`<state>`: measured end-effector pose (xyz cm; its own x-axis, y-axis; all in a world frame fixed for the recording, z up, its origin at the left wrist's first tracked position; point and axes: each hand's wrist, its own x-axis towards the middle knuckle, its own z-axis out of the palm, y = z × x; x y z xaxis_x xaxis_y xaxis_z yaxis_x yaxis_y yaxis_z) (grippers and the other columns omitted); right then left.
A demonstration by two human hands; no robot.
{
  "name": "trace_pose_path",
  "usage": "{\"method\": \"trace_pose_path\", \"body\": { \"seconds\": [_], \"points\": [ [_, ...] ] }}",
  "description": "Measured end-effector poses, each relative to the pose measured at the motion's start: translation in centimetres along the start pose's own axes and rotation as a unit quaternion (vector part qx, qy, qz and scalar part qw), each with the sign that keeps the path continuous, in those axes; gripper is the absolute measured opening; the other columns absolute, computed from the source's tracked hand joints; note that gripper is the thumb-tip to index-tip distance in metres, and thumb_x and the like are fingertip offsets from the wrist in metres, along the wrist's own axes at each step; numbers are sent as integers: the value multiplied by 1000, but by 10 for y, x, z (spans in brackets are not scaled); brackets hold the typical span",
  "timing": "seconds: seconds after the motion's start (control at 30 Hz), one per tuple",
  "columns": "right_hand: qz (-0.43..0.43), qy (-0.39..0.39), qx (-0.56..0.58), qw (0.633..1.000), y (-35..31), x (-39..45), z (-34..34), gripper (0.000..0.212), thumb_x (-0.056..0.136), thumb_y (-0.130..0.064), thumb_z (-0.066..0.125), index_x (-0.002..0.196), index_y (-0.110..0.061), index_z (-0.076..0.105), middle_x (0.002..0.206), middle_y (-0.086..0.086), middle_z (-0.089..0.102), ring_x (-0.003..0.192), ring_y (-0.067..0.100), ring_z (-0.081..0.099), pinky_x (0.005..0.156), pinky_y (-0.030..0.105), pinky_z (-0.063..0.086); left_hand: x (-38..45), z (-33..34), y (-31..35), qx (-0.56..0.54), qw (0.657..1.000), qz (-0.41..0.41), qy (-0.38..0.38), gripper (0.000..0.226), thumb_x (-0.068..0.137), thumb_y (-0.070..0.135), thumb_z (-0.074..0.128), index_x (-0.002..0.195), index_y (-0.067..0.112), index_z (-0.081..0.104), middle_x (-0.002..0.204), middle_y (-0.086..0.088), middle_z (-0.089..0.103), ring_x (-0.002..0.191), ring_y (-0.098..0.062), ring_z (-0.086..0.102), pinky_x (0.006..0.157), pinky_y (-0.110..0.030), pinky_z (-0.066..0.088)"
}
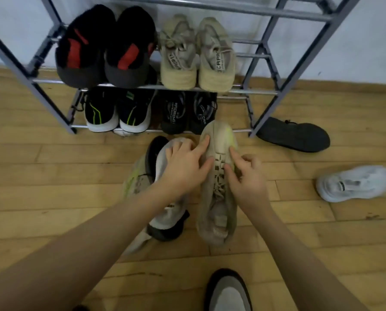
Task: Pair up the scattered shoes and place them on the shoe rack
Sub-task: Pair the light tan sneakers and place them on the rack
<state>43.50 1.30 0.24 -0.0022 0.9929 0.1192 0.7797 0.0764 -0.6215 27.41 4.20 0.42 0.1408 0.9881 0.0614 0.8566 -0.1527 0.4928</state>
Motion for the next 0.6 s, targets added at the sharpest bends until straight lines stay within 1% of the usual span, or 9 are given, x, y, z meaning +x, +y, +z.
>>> {"method": "trace_pose_path", "body": {
  "seconds": [0.07,0.17,0.23,0.27,0.37,0.4,0.47,0.53,0.6],
  "points": [
    [15,3,-28,999,26,-4,-1,46,92,-27,56,137,-20,46,112,12,48,84,26,55,80,50,48,8,26,7,13,999,13,-33,57,92,45,43,144,30,26,119,-10,50,114,-33,38,91,-41,25],
    [81,-44,-44,995,58,-14,9,50,94,-36,49,142,-33,35,121,6,41,93,25,53,89,46,46,13,61,9,26,996,30,-84,60,92,44,43,146,30,20,116,-8,51,114,-32,36,90,-39,24],
    [112,-74,-64,989,74,-17,19,51,94,-41,42,143,-39,27,129,5,37,106,28,49,93,41,41,16,79,5,47,990,38,-125,62,93,44,39,147,29,13,123,-8,49,117,-32,33,93,-40,24],
    [114,-88,-77,987,80,-18,23,50,95,-42,40,143,-38,26,132,5,37,112,27,47,95,42,36,18,85,3,66,987,46,-141,61,93,44,37,147,28,12,129,-7,46,119,-31,31,95,-41,24],
    [106,-137,-120,978,89,-17,32,44,98,-42,32,142,-37,29,136,4,39,117,27,46,99,45,29,18,97,-3,113,976,71,-170,54,95,44,31,145,26,19,144,-7,34,128,-31,24,102,-42,20],
    [104,-143,-131,976,90,-16,32,44,98,-42,31,142,-38,29,136,3,40,117,28,46,99,45,28,18,97,-4,113,976,72,-173,53,96,44,30,145,25,21,147,-7,30,131,-30,22,104,-42,18],
    [103,-128,-143,976,87,-15,32,41,99,-40,32,140,-37,33,136,3,43,117,28,46,99,43,26,18,94,-4,99,979,74,-161,52,96,41,32,145,23,24,149,-6,29,133,-27,20,105,-39,14],
    [101,-99,-143,980,79,-14,30,40,98,-37,34,138,-34,38,136,4,44,121,28,42,100,43,24,17,83,-5,84,986,72,-126,50,96,40,34,143,23,29,149,-5,30,135,-26,20,106,-39,12],
    [89,-75,-121,986,67,-13,29,39,98,-35,34,136,-31,41,137,4,44,124,26,39,103,42,22,14,66,-9,82,991,62,-83,47,95,38,38,140,23,35,148,-6,33,136,-26,22,107,-42,14]
  ]
}}
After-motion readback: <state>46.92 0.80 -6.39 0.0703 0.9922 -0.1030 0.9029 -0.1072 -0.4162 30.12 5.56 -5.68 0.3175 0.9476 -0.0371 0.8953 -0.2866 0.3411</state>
